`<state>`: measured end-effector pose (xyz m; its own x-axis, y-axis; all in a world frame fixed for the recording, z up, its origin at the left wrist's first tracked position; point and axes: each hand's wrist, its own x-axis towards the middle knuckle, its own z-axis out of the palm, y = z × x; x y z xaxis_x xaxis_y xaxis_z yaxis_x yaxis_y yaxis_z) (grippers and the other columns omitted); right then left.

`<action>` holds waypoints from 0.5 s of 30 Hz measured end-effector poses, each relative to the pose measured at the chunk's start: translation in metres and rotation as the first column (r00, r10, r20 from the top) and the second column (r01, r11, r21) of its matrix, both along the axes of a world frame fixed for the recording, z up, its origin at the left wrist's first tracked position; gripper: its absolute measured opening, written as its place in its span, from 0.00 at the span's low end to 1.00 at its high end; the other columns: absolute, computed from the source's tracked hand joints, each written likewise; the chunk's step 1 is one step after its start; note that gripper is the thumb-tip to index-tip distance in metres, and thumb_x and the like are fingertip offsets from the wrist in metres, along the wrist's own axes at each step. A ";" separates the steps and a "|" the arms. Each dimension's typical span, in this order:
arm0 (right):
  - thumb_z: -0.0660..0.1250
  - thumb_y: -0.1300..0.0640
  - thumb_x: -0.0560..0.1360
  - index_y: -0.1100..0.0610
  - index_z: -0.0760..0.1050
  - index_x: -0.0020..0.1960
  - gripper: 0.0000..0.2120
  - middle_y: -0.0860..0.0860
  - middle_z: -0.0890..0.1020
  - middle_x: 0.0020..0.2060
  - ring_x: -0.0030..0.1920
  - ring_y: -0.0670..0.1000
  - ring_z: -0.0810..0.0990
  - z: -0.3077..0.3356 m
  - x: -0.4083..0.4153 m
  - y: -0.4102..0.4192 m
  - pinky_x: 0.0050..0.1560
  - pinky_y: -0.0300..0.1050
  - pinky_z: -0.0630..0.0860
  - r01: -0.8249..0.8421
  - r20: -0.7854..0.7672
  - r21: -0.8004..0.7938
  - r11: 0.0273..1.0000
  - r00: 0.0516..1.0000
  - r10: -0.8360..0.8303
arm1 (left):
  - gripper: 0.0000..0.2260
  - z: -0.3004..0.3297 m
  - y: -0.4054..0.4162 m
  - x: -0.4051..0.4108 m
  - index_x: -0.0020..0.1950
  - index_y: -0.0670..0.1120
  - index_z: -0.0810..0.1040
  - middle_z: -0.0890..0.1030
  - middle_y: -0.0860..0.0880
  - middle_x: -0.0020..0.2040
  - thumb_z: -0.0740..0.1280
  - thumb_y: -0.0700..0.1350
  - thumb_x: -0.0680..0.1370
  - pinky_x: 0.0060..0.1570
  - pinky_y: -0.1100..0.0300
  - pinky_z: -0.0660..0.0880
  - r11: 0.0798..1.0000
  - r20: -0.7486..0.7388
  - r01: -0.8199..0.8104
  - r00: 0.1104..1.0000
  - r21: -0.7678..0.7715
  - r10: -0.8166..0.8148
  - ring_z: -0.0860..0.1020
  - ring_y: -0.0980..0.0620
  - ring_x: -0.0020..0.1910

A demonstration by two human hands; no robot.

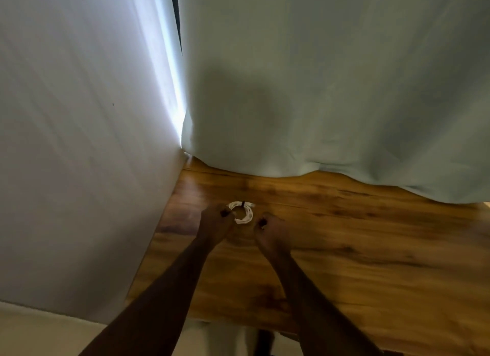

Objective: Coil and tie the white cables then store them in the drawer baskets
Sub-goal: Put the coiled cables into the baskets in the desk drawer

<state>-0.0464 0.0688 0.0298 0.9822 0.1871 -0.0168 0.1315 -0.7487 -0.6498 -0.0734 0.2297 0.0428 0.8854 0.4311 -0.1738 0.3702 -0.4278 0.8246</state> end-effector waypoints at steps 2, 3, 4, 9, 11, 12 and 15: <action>0.67 0.59 0.78 0.52 0.80 0.51 0.06 0.48 0.83 0.45 0.43 0.47 0.80 -0.003 0.013 0.010 0.46 0.44 0.80 -0.017 -0.014 0.020 1.000 1.000 0.018 | 0.04 -0.002 0.009 0.008 0.44 0.44 0.83 0.84 0.47 0.37 0.70 0.43 0.76 0.29 0.61 0.76 0.999 -0.002 -0.027 1.000 -0.024 0.027 0.83 0.52 0.34; 0.66 0.58 0.79 0.53 0.80 0.54 0.07 0.49 0.84 0.48 0.45 0.47 0.81 -0.006 0.023 0.016 0.48 0.45 0.81 -0.020 -0.027 0.025 0.999 0.999 0.021 | 0.04 -0.003 0.015 0.014 0.44 0.44 0.82 0.84 0.47 0.37 0.70 0.43 0.77 0.27 0.63 0.75 0.999 0.000 -0.042 0.999 -0.030 0.042 0.83 0.52 0.33; 0.65 0.57 0.80 0.53 0.80 0.57 0.08 0.50 0.84 0.50 0.47 0.48 0.81 -0.008 0.030 0.021 0.49 0.45 0.81 -0.020 -0.045 0.019 1.000 0.999 0.021 | 0.04 -0.005 0.021 0.019 0.43 0.43 0.82 0.84 0.47 0.36 0.70 0.43 0.76 0.27 0.61 0.76 0.999 0.005 -0.049 0.999 -0.024 0.049 0.83 0.51 0.33; 0.68 0.49 0.78 0.55 0.77 0.66 0.18 0.53 0.81 0.61 0.60 0.55 0.79 -0.019 0.074 0.041 0.58 0.49 0.76 -0.058 -0.186 -0.040 0.998 0.981 0.050 | 0.04 -0.022 0.045 0.044 0.44 0.44 0.83 0.84 0.47 0.37 0.69 0.41 0.76 0.33 0.57 0.80 0.995 -0.046 -0.097 0.994 -0.010 0.097 0.83 0.51 0.34; 0.69 0.49 0.77 0.54 0.77 0.66 0.19 0.54 0.80 0.62 0.62 0.56 0.78 -0.029 0.091 0.045 0.60 0.50 0.75 -0.089 -0.195 -0.121 0.989 0.979 0.064 | 0.03 -0.029 0.051 0.055 0.45 0.44 0.84 0.84 0.47 0.39 0.70 0.41 0.76 0.36 0.54 0.82 0.993 -0.055 -0.119 0.991 -0.012 0.118 0.83 0.51 0.36; 0.69 0.48 0.77 0.53 0.77 0.66 0.19 0.54 0.80 0.62 0.63 0.56 0.77 -0.034 0.098 0.046 0.62 0.50 0.74 -0.094 -0.209 -0.156 0.983 0.976 0.060 | 0.04 -0.033 0.053 0.059 0.44 0.44 0.84 0.84 0.47 0.38 0.70 0.41 0.76 0.37 0.53 0.82 0.992 -0.057 -0.124 0.991 -0.017 0.123 0.83 0.51 0.36; 0.66 0.48 0.79 0.53 0.74 0.68 0.19 0.53 0.78 0.65 0.66 0.57 0.74 -0.048 0.115 0.051 0.67 0.53 0.71 -0.138 -0.250 -0.248 0.959 0.965 0.074 | 0.05 -0.041 0.054 0.069 0.41 0.42 0.83 0.84 0.47 0.35 0.69 0.40 0.76 0.36 0.52 0.82 0.989 -0.088 -0.137 0.987 -0.048 0.132 0.83 0.50 0.33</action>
<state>0.0683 0.1198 -0.0177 0.9185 0.2478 -0.3082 0.0863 -0.8862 -0.4552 -0.0048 0.2837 0.0020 0.8012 0.5334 -0.2713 0.4905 -0.3255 0.8084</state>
